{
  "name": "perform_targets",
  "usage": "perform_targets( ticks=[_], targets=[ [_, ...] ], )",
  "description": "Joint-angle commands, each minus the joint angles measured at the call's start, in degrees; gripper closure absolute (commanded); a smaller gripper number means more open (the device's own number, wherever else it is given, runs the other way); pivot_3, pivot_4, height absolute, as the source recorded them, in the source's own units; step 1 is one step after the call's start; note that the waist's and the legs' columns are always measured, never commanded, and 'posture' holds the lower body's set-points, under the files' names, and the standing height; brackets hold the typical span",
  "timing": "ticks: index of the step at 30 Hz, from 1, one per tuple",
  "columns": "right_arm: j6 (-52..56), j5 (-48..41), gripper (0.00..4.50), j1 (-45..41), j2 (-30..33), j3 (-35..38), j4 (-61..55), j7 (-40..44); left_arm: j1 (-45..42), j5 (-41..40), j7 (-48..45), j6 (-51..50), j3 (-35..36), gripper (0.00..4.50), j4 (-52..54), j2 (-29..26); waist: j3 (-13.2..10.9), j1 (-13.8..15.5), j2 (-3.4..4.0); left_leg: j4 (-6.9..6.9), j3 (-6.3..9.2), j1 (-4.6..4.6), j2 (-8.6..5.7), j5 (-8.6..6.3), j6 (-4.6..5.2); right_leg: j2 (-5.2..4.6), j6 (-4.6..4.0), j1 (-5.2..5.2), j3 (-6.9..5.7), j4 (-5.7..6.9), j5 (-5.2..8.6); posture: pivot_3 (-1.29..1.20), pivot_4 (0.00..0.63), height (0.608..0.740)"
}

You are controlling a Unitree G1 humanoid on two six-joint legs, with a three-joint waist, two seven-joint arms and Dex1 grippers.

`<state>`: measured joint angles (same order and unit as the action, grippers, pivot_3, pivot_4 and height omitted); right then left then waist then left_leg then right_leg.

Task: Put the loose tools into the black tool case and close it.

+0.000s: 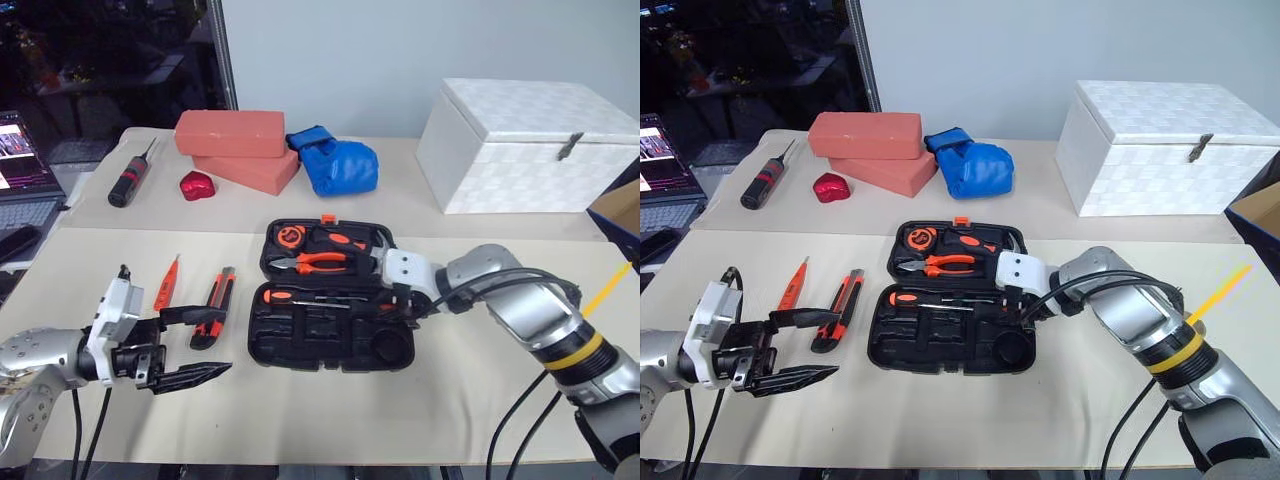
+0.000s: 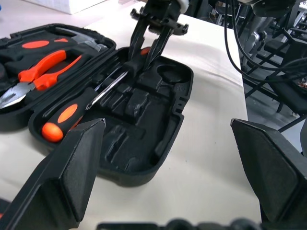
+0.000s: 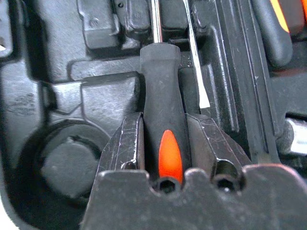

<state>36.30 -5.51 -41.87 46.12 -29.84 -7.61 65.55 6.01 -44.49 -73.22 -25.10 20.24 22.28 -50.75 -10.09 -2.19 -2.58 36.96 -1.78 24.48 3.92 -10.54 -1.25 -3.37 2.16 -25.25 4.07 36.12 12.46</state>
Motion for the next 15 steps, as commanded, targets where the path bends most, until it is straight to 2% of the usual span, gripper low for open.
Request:
perform_targets(
  ticks=[1,3,4,6,10,13,15],
  targets=[
    [-2.34,2.57,3.51,-0.06,0.11,-1.68,1.74,2.59,-1.41,-0.66,1.54,-0.62,-0.58,0.00,2.54,0.06,0.01,0.10,-0.01,0.00,0.00,-0.04,0.00,0.00,0.00,0.00,0.01,0.05,0.00,0.00,0.05,0.00,0.150,0.736],
    [-2.90,2.96,2.50,0.11,0.22,-1.62,1.92,3.56,-2.01,-0.77,1.98,-0.91,-0.94,0.00,2.63,0.04,0.01,0.20,-0.01,0.00,0.00,-0.14,-0.01,0.00,0.00,-0.01,-0.03,0.14,0.00,0.00,0.07,0.00,0.150,0.736],
    [-3.30,3.16,2.33,0.24,0.28,-1.47,1.84,3.84,-2.29,-0.82,2.12,-1.01,-1.08,0.00,2.58,0.01,0.01,0.27,-0.01,0.00,-0.01,-0.14,-0.01,0.00,0.00,-0.01,-0.06,0.14,0.01,0.00,0.09,0.00,0.150,0.736],
    [-4.20,2.11,1.59,0.93,0.29,0.49,0.78,4.13,-2.66,-0.93,2.36,-1.30,-1.18,0.00,2.56,-0.03,0.01,0.33,-0.01,0.00,0.00,-0.14,0.00,0.00,0.00,0.00,-0.06,0.15,0.00,0.00,0.10,0.00,0.150,0.736],
    [-4.02,-3.16,1.59,2.39,-1.08,7.21,-1.34,4.44,-2.62,-1.14,2.86,-1.70,-0.98,0.00,2.71,0.04,0.01,0.34,-0.02,-0.03,0.00,-0.12,0.01,0.00,0.00,0.02,0.16,0.12,-0.01,0.02,-0.02,0.00,0.150,0.736],
    [-3.32,-11.14,2.29,5.11,-2.92,14.75,-2.68,5.37,-2.38,-1.00,3.16,-1.55,-1.13,0.00,2.66,0.29,0.01,0.18,-0.01,-0.04,0.01,-0.12,0.00,0.00,0.00,0.02,0.18,0.10,0.00,0.05,-0.04,0.00,0.150,0.736],
    [-1.44,-17.03,3.01,7.58,-4.95,20.46,-3.93,4.52,-2.17,-0.77,3.32,-1.28,-1.21,0.00,2.47,0.56,0.01,0.16,-0.02,-0.03,0.02,-0.13,0.02,0.00,0.00,0.03,0.19,0.11,-0.01,0.07,-0.04,0.00,0.150,0.736]
  ],
)
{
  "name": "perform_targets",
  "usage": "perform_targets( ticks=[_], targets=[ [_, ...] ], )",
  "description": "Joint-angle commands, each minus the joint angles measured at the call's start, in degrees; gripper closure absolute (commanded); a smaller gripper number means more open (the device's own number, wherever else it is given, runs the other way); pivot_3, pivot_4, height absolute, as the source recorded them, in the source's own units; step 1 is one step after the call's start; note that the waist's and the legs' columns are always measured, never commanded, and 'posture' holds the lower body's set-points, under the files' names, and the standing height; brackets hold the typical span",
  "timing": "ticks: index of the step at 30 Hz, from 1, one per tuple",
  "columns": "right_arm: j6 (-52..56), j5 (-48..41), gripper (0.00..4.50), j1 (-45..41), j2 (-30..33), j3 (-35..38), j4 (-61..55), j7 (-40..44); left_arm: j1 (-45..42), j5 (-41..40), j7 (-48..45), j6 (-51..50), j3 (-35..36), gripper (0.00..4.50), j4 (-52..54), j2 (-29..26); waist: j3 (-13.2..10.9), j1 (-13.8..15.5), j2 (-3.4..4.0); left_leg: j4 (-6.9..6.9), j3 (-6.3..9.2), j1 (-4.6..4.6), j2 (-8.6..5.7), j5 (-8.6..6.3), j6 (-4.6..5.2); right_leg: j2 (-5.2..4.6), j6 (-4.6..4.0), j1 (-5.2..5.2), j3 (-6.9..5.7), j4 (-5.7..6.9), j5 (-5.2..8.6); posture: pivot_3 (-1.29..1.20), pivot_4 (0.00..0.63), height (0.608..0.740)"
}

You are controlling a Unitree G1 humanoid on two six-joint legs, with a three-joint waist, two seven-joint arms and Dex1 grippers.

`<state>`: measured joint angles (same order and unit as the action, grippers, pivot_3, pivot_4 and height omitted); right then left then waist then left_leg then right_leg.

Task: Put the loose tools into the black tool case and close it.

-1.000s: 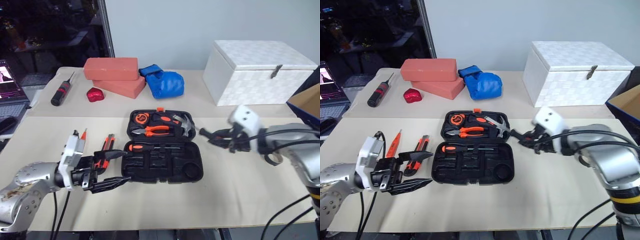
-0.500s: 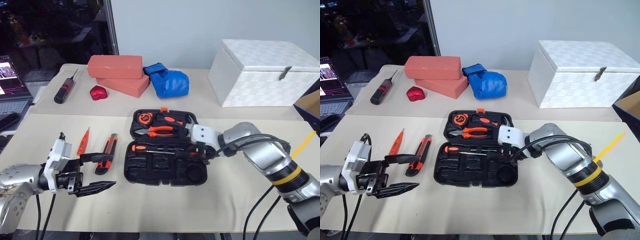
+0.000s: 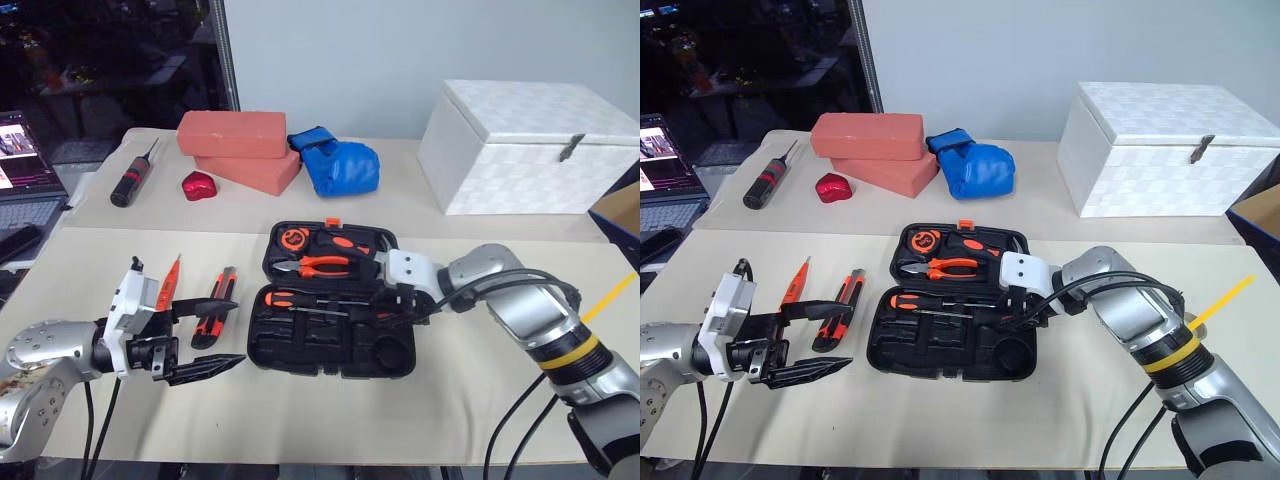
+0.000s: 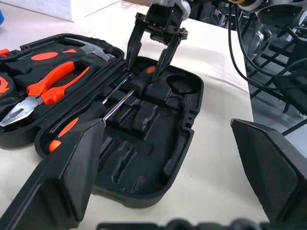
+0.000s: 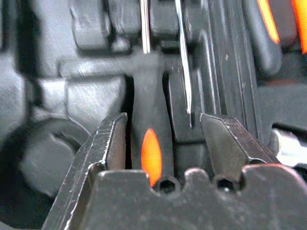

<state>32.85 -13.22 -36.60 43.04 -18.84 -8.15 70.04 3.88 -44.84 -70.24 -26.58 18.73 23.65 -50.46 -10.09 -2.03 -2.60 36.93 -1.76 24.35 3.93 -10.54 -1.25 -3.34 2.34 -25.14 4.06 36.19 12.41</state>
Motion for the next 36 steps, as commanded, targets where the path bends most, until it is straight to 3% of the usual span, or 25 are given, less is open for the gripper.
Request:
perform_targets(
  ticks=[1,4,5,8,13,17,20,22,26,29,35,36],
  targets=[
    [1.98,-10.80,3.42,3.51,-2.54,11.09,-3.80,-0.46,0.02,-0.31,0.36,0.32,0.28,0.00,0.94,0.38,0.00,0.01,0.00,0.00,0.01,-0.03,0.00,0.00,0.00,0.00,0.01,0.04,0.00,0.01,0.00,0.00,0.150,0.736],
    [-0.20,-9.77,4.36,7.45,-6.46,13.50,-4.08,-7.41,0.28,0.15,0.40,0.78,0.31,0.00,0.18,0.83,0.01,-0.05,-0.01,0.03,0.01,-0.07,0.00,0.01,0.00,0.00,0.01,0.09,0.00,0.02,-0.02,0.00,0.150,0.736],
    [-1.90,-7.83,4.44,8.64,-8.09,13.20,-3.61,-10.54,0.51,0.28,0.43,0.91,0.38,0.00,-0.03,1.01,0.01,-0.11,-0.02,0.04,0.01,-0.10,0.00,0.01,-0.01,0.00,-0.02,0.11,0.00,0.02,-0.01,0.00,0.150,0.736],
    [-8.16,0.04,4.44,11.75,-10.10,9.12,-0.34,-16.39,1.26,0.65,0.71,1.24,0.53,0.00,-0.36,1.60,0.01,-0.39,-0.01,0.04,0.01,-0.15,0.00,0.03,-0.04,0.01,-0.27,0.09,0.01,0.06,0.03,0.00,0.150,0.736],
    [-18.47,11.54,4.44,14.27,-7.78,-1.80,6.67,-14.44,2.51,1.09,1.31,1.44,1.27,0.00,-0.74,2.20,0.11,-0.52,-0.02,0.05,-0.03,-0.19,-0.01,0.07,-0.08,-0.01,-0.35,0.11,0.04,0.05,0.01,0.00,0.150,0.736],
    [-26.65,17.23,4.44,13.64,-7.30,-4.45,10.49,-15.42,4.43,1.92,3.01,2.09,3.38,0.00,-1.80,3.26,0.21,-0.58,-0.16,0.00,-0.03,-0.91,0.04,0.06,-0.09,0.01,-0.45,0.77,0.01,-0.03,0.10,0.00,0.150,0.736],
    [-30.92,15.58,4.44,13.75,-9.61,0.13,9.88,-19.63,5.31,3.90,9.27,2.04,5.09,0.00,-2.32,5.84,0.41,-0.52,-0.45,-0.03,-0.02,-1.20,0.05,0.03,-0.13,-0.02,-0.52,0.92,0.00,-0.10,0.15,0.00,0.150,0.736],
    [-30.79,9.37,4.44,14.16,-12.89,4.77,7.54,-20.94,5.07,5.69,14.52,1.64,6.10,0.00,-3.03,7.67,0.47,-0.49,-0.56,-0.03,-0.02,-1.21,0.06,-0.03,-0.24,-0.05,-0.53,0.92,-0.01,-0.10,0.15,0.00,0.150,0.736],
    [-22.46,-4.40,4.44,15.78,-12.45,11.46,-0.96,-15.04,3.59,6.98,24.88,-1.64,7.47,0.00,-2.68,10.74,0.34,-0.45,-0.47,-0.02,-0.05,-1.03,0.05,-0.04,-0.28,-0.05,-0.55,0.87,0.01,-0.03,0.02,0.00,0.150,0.736],
    [-15.59,-13.73,3.69,18.81,-8.45,15.67,-10.32,-12.00,-0.22,8.96,39.85,-11.55,9.02,0.00,-3.99,11.69,0.24,0.38,-0.35,-0.02,-0.04,-0.93,0.05,0.06,-0.11,-0.07,-0.44,0.89,-0.01,-0.03,0.02,0.00,0.150,0.736],
    [-10.51,-19.40,1.75,19.21,-5.41,18.95,-17.98,-12.93,-10.35,14.25,51.25,-20.66,6.08,0.00,-10.98,10.90,0.25,0.45,-0.41,-0.07,0.01,-0.94,0.09,0.05,-0.12,0.02,-0.45,0.82,-0.06,-0.05,0.09,0.00,0.150,0.736],
    [-10.31,-19.63,1.24,19.12,-5.21,19.31,-18.44,-13.30,-12.35,14.81,52.47,-22.17,5.15,0.00,-12.16,11.31,0.25,0.42,-0.41,-0.07,0.00,-0.95,0.08,0.04,-0.12,0.02,-0.45,0.83,-0.06,-0.07,0.08,0.00,0.150,0.736]
  ],
)
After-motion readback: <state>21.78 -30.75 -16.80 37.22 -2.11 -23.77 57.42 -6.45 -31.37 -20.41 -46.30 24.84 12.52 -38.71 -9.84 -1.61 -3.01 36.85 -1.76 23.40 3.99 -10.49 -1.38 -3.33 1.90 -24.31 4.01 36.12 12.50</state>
